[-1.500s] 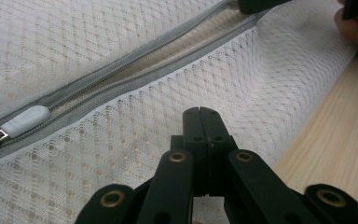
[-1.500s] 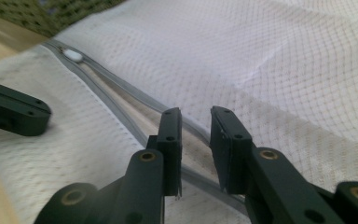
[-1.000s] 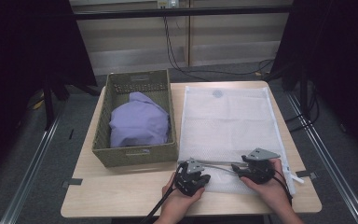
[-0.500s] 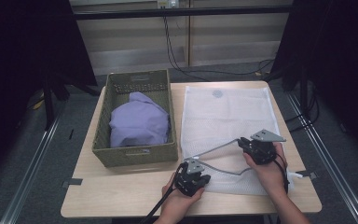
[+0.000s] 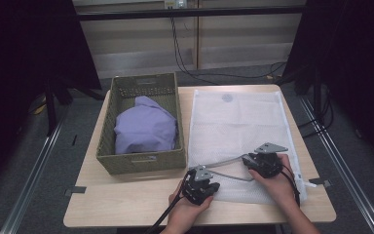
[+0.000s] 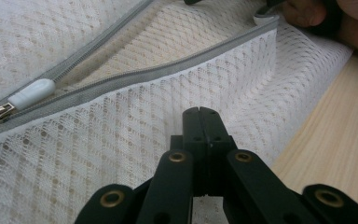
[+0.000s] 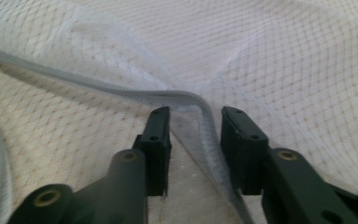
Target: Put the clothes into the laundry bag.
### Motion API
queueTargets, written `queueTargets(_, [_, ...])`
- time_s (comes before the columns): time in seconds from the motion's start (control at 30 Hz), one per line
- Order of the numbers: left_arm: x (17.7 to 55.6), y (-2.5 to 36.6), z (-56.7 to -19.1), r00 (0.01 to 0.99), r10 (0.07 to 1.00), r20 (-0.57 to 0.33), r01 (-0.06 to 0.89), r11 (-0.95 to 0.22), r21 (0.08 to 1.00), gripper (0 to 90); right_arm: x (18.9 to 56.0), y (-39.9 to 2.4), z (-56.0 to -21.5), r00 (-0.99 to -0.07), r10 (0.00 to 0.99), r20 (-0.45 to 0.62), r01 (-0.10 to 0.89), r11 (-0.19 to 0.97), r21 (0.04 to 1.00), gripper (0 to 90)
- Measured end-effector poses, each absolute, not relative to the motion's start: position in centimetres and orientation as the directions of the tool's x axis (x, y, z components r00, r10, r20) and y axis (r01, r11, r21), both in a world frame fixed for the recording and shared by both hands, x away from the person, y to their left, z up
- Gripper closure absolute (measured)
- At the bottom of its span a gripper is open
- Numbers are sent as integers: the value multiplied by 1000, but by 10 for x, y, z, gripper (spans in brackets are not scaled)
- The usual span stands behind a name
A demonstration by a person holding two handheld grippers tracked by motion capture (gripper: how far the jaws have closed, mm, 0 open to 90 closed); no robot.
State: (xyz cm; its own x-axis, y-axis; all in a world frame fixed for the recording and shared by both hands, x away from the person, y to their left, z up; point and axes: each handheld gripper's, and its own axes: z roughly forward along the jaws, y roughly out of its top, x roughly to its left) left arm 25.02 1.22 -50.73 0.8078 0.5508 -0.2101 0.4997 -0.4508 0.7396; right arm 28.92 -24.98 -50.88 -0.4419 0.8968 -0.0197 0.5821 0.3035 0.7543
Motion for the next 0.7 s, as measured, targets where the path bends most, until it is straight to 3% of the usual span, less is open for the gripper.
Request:
queueTargets(0.1, [250,12,-507,804,554,-215,505,-447,739,900,288,-248,-509,-451,892,-33,578,320,751,552])
queueTargets(0.17, [250,12,-507,806,552,-214,502,-445,741,900,290,-249,-508,-430,903,-17,598,299,744,575])
queueTargets(0.3, [251,13,-508,801,557,-219,507,-438,742,900,295,-251,-505,-430,902,-36,606,318,729,863])
queueTargets(0.33, [253,14,-508,798,560,-223,512,-436,740,900,295,-251,-504,-447,894,-34,606,331,723,878])
queueTargets(0.7, [260,24,-509,765,592,-253,548,-393,738,900,279,-254,-446,-427,903,48,399,141,906,886])
